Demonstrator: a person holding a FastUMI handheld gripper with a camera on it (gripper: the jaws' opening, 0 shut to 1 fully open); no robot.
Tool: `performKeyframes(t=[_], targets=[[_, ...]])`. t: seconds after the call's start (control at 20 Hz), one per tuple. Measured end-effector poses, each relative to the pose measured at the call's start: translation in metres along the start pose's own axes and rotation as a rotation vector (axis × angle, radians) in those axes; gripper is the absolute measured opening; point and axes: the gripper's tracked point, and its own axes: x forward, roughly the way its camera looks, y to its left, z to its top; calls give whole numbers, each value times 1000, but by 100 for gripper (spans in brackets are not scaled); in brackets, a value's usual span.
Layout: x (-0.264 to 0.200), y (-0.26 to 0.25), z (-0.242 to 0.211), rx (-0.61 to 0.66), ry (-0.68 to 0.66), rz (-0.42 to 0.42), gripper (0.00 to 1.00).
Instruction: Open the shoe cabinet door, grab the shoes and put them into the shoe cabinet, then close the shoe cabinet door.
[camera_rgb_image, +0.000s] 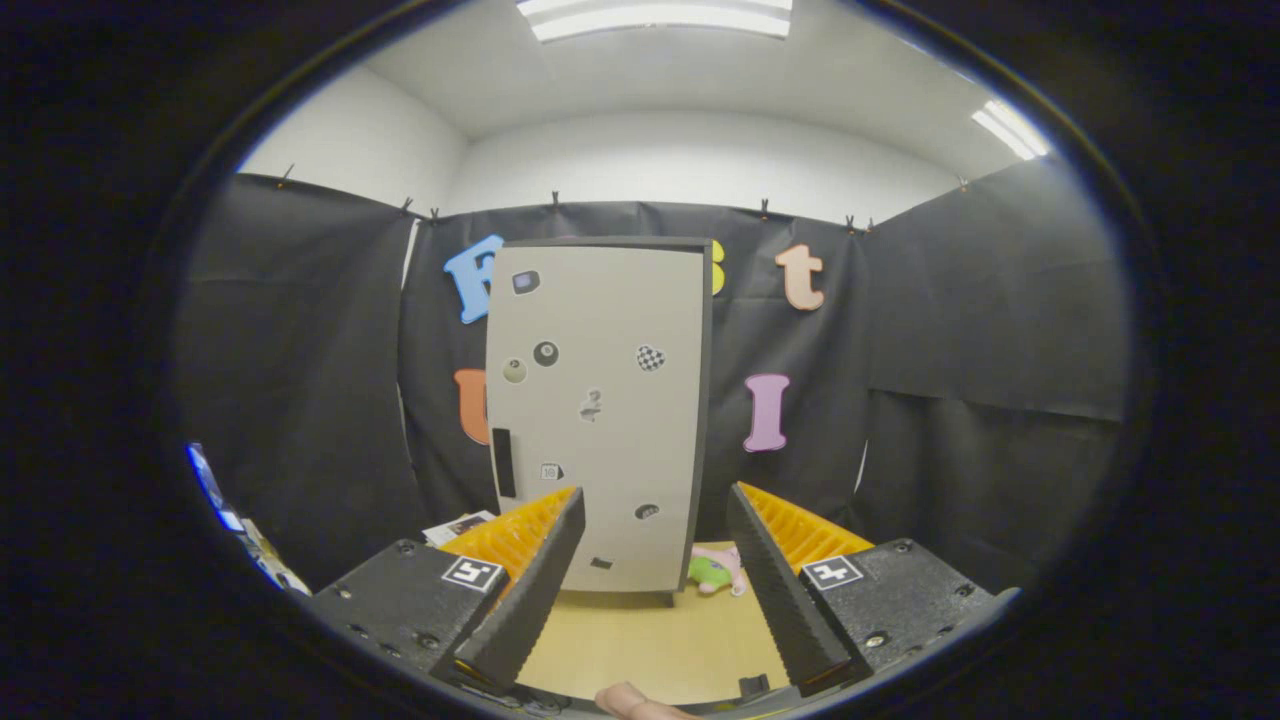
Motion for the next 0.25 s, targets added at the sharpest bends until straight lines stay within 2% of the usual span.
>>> performKeyframes(t=[0.25], targets=[[10, 9, 1, -7, 1, 13, 94]])
